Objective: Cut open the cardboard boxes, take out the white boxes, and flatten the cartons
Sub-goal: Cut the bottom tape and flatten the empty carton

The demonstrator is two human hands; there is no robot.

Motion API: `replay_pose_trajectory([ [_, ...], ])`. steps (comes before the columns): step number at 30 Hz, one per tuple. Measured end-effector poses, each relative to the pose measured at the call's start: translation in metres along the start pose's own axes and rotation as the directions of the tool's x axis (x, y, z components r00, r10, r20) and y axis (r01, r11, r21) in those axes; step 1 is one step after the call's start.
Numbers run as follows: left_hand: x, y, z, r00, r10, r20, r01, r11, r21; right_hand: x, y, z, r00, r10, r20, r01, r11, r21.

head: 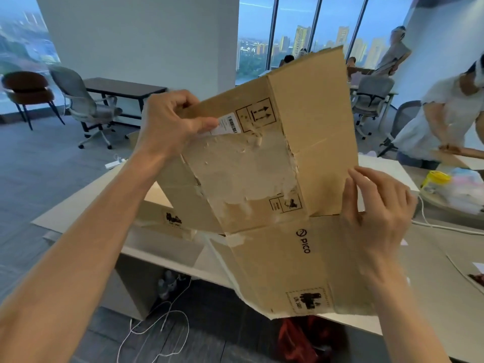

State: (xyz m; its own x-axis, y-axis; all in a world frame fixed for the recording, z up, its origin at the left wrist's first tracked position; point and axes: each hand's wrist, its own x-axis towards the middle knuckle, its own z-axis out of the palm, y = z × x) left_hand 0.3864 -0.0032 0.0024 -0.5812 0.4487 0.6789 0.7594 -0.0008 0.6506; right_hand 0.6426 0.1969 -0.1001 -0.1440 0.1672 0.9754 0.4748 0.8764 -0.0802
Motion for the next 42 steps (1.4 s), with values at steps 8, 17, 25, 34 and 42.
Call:
replay_pose_trajectory([
  [8,0.005,-0.031,-0.001,0.998,-0.043,0.049,0.051,0.982,-0.181,0.000,-0.006,0.054,0.693,0.566,0.446,-0.705,0.661,0.258],
  [17,-0.007,-0.104,-0.039,0.988,-0.060,-0.141,0.066,0.997,0.040,0.006,-0.068,0.097,0.479,0.602,0.639,-0.872,0.414,0.263],
  [25,-0.071,-0.226,-0.121,0.817,-0.399,-0.417,0.457,0.888,0.045,0.002,-0.175,0.187,0.353,0.465,0.812,-0.916,0.349,0.198],
  [34,-0.125,-0.359,-0.244,0.472,-0.881,0.035,0.821,0.425,-0.383,-0.013,-0.363,0.310,0.145,0.298,0.944,-0.988,0.086,0.125],
  [42,-0.129,-0.455,-0.392,0.286,-0.850,-0.442,0.735,0.490,-0.468,-0.022,-0.521,0.400,0.083,0.151,0.985,-0.974,0.221,0.048],
])
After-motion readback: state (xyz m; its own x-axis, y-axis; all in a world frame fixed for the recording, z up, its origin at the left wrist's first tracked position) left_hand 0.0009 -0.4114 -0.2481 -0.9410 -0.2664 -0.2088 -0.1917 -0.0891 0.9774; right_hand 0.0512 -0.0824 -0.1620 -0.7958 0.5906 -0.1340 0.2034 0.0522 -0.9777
